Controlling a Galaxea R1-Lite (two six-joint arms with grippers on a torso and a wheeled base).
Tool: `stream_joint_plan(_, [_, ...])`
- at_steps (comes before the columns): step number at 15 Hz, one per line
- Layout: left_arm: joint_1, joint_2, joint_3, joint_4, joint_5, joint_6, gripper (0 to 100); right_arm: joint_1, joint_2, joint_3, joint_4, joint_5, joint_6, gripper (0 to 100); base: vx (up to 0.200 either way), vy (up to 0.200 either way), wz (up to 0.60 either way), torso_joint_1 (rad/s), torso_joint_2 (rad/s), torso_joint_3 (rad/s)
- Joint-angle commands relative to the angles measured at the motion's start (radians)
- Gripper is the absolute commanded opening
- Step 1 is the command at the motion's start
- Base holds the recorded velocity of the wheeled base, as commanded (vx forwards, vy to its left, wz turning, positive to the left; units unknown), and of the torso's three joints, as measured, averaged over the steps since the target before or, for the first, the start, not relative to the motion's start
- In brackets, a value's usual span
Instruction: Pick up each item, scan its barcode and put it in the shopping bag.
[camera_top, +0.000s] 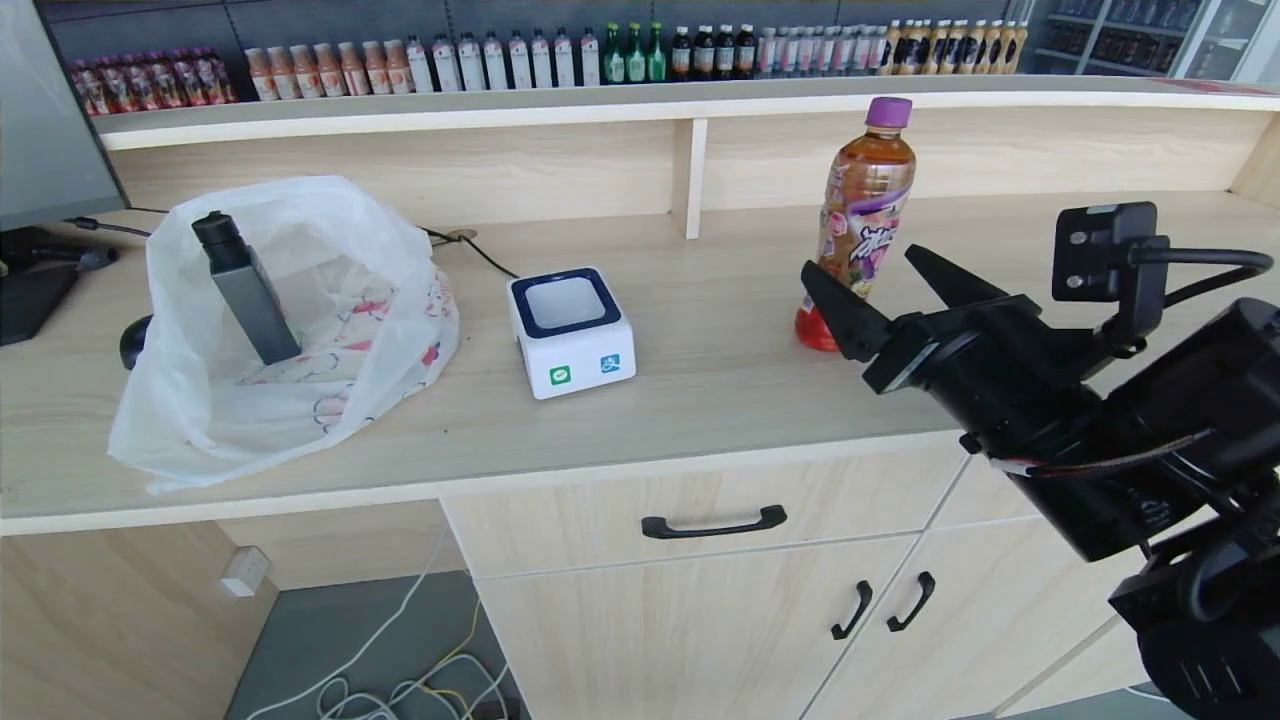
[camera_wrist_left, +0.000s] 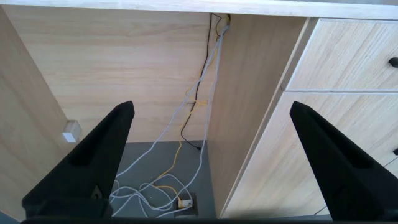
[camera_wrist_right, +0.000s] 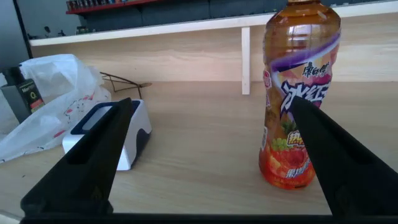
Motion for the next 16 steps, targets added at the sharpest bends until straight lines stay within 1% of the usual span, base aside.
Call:
stream_joint_plan(1, [0.0,0.0,0.0,0.0,0.0,0.002,100,0.002,0.007,0.028,0.001,0.002,-0.002,100,0.0,0.0,0.0,0.0,0.0,0.0])
stream_joint_plan(3, [0.0,0.0,0.0,0.0,0.0,0.002,100,-0.001,-0.001,0.038,0.002,-0.003,-0.008,100,0.0,0.0,0.0,0.0,0.0,0.0])
stream_joint_plan(5, [0.0,0.0,0.0,0.0,0.0,0.002,100,-0.052,-0.001,-0.016,0.052,0.005,0.048,100,0.0,0.0,0.0,0.0,0.0,0.0])
stream_joint_plan(6, [0.0,0.0,0.0,0.0,0.0,0.002,100,-0.067,-0.003,-0.051,0.101,0.005,0.065,100,0.0,0.0,0.0,0.0,0.0,0.0])
stream_joint_plan(9, [0.0,0.0,0.0,0.0,0.0,0.002,100,-0.15,-0.024,-0.189,0.329,0.037,0.068,100,0.0,0.0,0.0,0.0,0.0,0.0])
stream_joint_plan(11, [0.0,0.0,0.0,0.0,0.0,0.002,100,-0.151,-0.05,-0.266,0.472,0.036,0.068,100,0.0,0.0,0.0,0.0,0.0,0.0])
stream_joint_plan(13, [0.0,0.0,0.0,0.0,0.0,0.002,100,-0.156,-0.05,-0.3,0.526,0.036,0.067,100,0.0,0.0,0.0,0.0,0.0,0.0])
stream_joint_plan(15, [0.0,0.0,0.0,0.0,0.0,0.002,100,-0.164,-0.036,-0.305,0.535,0.037,0.064,100,0.0,0.0,0.0,0.0,0.0,0.0])
stream_joint_plan(16, [0.0,0.0,0.0,0.0,0.0,0.002,100,-0.183,-0.021,-0.309,0.533,0.063,0.038,100,0.0,0.0,0.0,0.0,0.0,0.0])
